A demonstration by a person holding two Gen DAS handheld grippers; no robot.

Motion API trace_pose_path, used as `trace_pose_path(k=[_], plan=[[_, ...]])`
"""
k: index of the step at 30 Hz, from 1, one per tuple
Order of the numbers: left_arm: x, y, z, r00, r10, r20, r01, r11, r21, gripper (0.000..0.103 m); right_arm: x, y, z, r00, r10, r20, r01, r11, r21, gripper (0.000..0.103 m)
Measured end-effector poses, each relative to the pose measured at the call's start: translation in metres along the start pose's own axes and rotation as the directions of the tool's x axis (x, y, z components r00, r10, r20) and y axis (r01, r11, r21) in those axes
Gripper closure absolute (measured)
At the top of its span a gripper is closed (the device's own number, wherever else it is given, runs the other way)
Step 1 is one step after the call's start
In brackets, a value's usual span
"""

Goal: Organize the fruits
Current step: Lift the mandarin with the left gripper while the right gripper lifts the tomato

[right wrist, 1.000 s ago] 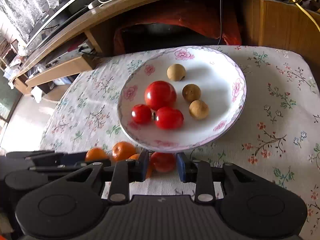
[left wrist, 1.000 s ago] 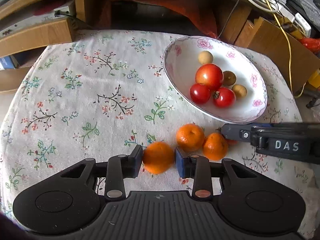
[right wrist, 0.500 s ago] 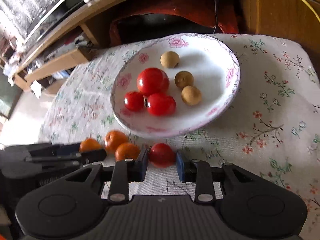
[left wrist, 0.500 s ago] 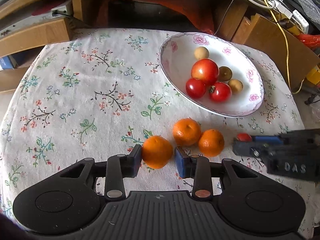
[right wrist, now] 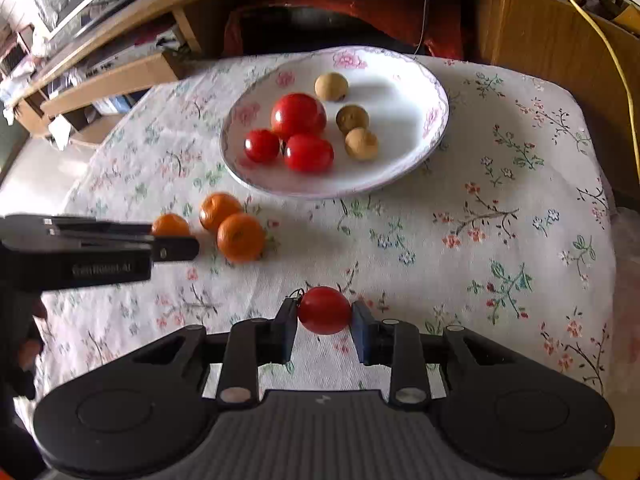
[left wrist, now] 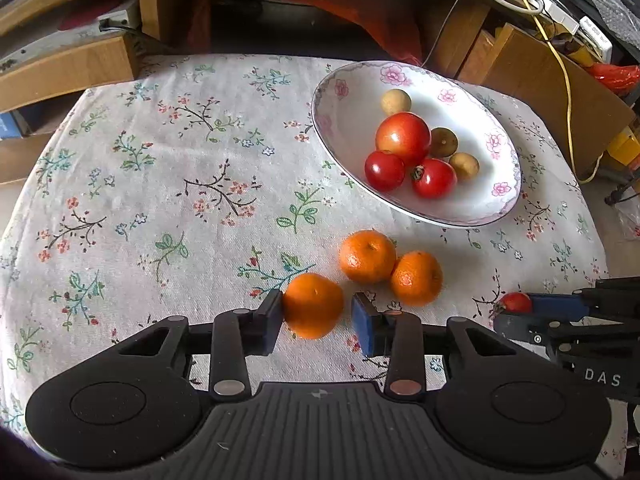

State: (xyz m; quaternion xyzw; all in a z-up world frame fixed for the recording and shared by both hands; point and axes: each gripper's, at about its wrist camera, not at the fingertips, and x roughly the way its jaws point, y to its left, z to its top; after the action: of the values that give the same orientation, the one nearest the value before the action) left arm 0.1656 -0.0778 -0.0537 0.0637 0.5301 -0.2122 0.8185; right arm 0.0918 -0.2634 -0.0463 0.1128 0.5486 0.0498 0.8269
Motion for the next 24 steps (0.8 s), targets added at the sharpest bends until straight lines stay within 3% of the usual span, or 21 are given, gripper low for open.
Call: trace_pose_path(k=[13,19,24], plan=[[0.001,-0.003,0.0,0.999,0.039,0.012,-0.039,0.999,0.009,0.043,0.006,-0.002,0.01,1.0,0.009,0.01,-0.009,1.0,-0.008,0.065],[0.001,-0.006,0.0,0.998,0.059,0.014,-0.059,0.998,0.01,0.046,0.007,-0.003,0.013,1.0,0.004,0.005,-0.004,1.0,-0.011,0.063],[-0.001,-0.007,-0.002,0.997,0.071,0.007,-0.071,0.997,0.016,0.057,0.008,0.0,0.014,1.0,-0.023,0.005,0.024,0.999,-0.045,0.069]])
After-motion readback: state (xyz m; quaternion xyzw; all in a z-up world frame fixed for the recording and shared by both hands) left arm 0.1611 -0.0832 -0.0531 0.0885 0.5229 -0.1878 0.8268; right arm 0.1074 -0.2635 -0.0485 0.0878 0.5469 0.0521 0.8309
